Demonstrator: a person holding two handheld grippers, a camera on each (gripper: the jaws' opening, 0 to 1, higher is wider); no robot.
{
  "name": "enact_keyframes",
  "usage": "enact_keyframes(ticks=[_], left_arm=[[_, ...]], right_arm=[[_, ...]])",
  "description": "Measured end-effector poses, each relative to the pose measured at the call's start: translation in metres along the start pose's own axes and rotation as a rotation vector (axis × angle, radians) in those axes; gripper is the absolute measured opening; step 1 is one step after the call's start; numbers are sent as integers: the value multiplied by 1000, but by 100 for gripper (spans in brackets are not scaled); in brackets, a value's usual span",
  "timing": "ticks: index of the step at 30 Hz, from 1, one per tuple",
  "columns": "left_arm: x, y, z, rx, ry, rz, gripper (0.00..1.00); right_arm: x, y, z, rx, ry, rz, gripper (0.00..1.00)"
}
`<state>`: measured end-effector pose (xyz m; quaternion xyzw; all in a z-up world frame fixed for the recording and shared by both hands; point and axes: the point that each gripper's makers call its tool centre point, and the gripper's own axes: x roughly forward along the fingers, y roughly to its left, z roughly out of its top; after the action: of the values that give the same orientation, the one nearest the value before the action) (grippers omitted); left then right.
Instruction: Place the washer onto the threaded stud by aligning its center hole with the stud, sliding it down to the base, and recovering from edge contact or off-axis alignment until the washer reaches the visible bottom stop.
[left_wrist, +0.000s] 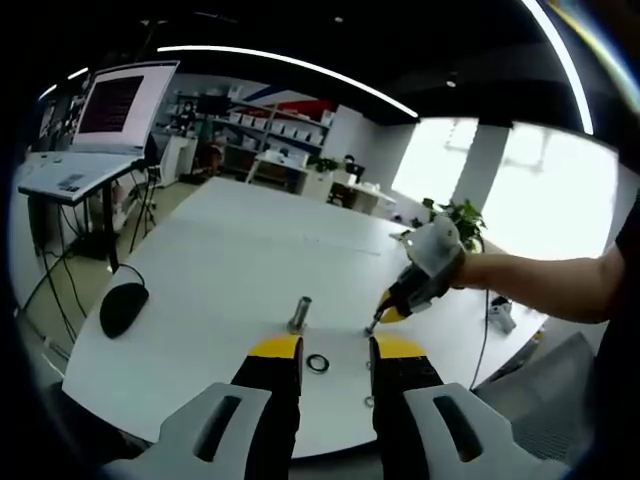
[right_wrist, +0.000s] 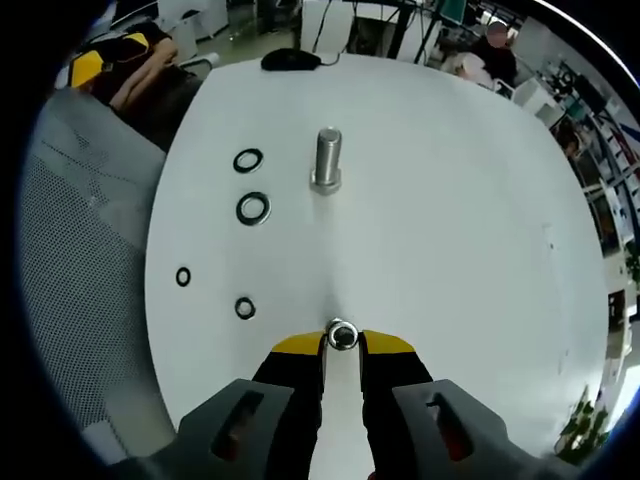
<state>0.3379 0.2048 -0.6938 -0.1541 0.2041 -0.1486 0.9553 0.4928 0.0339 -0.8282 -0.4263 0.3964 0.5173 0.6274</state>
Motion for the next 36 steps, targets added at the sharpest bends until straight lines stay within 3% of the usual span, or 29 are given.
enact_keyframes(ticks=[17,31,36], left_arm=[[1,2,-2,-6,11,6,24],[1,3,-3,-11,16,14,24],[1,4,-3,-13,16,16,24]], right_arm=[[23,4,-6,25,40,36,15],[29,9,-10,47,35,66,15],[22,8,-10,54,28,60,20]])
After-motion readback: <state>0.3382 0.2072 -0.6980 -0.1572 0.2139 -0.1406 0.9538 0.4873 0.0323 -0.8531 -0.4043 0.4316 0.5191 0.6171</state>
